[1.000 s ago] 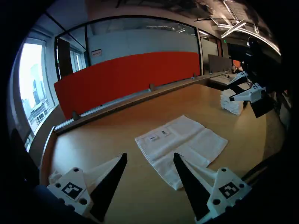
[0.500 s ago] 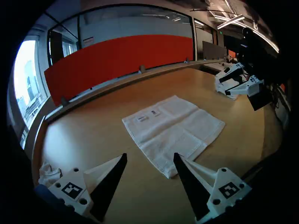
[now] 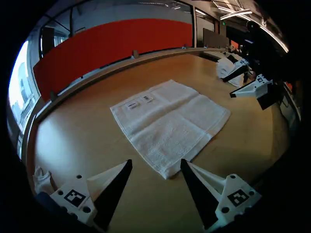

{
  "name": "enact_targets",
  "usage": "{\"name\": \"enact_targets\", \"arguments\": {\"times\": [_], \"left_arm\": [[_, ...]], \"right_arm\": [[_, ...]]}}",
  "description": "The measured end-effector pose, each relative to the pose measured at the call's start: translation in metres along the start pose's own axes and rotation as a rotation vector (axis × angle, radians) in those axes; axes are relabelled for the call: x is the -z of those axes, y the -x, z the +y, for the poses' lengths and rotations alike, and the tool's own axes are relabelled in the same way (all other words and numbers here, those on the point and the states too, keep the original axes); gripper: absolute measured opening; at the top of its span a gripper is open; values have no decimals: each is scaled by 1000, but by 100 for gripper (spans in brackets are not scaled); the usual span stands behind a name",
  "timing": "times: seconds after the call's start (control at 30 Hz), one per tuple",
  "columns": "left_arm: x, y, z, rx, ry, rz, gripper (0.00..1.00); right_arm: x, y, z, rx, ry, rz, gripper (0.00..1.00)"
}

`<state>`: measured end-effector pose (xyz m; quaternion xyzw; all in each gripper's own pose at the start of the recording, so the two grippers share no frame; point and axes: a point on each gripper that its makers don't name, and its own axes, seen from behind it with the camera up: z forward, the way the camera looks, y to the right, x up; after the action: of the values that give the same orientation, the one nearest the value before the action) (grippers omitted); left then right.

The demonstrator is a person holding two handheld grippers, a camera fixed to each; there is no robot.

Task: Fold towel

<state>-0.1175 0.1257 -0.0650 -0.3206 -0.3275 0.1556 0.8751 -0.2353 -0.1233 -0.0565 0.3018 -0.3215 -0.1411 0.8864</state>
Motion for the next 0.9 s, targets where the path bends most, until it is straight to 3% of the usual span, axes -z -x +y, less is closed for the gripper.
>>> {"name": "enact_targets", "arguments": {"times": [0.4,0.9], "left_arm": [[-28,21,20,-18,73,-103,92],[-40,42,24,6,91,-186,92]], "right_arm": [[-15,35,-10,22,-52,-85,100],[-24,61,-13,19,-92,-159,100]]}}
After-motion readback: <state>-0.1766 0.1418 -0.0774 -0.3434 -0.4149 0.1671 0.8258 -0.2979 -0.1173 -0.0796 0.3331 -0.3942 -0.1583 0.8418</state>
